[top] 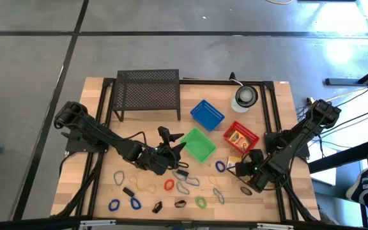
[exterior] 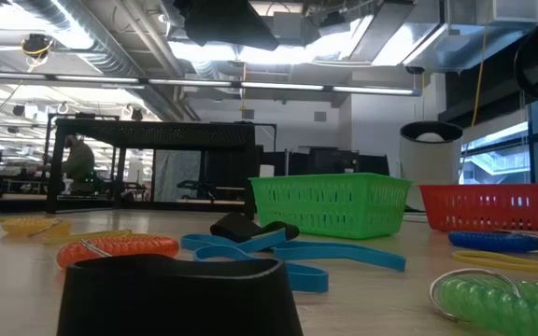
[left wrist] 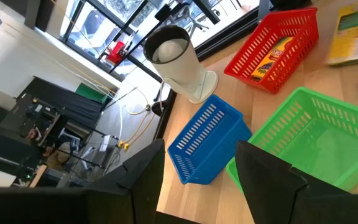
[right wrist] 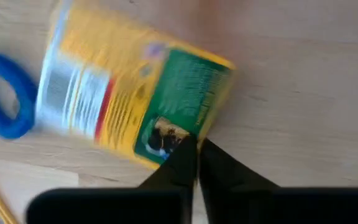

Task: Pick & Place Office Desk Supplies
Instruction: Put the crayon box into the red basket

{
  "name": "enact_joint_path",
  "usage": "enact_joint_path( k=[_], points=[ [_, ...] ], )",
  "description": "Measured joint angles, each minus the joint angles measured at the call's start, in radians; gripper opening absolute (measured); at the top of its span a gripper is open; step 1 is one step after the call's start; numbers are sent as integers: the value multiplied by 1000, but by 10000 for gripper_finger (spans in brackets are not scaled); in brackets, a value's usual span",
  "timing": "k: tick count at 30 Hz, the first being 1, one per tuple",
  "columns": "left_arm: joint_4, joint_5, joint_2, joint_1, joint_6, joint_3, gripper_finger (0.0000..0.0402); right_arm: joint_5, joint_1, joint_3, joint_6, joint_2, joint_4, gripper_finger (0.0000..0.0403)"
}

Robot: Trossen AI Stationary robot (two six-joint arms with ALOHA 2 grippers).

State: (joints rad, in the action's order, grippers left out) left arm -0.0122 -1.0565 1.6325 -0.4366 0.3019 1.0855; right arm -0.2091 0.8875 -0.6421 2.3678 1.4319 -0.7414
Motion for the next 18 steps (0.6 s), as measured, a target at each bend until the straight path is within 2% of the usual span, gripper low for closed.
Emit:
enact_joint_path(
  k=[5, 9, 12, 18],
  points=[
    [0, 0, 0, 0, 0, 0, 191, 50, 6, -42, -34, 2, -29, 8],
    [0, -1, 0, 0, 0, 0, 191, 27, 30, -139, -57, -3, -113, 4],
    [0, -1, 0, 0, 0, 0, 191, -41, 50, -221, -57, -3, -209, 4],
    [0, -20, 0, 0, 0, 0, 191, -272, 59, -341, -64, -3, -385, 3]
  ],
)
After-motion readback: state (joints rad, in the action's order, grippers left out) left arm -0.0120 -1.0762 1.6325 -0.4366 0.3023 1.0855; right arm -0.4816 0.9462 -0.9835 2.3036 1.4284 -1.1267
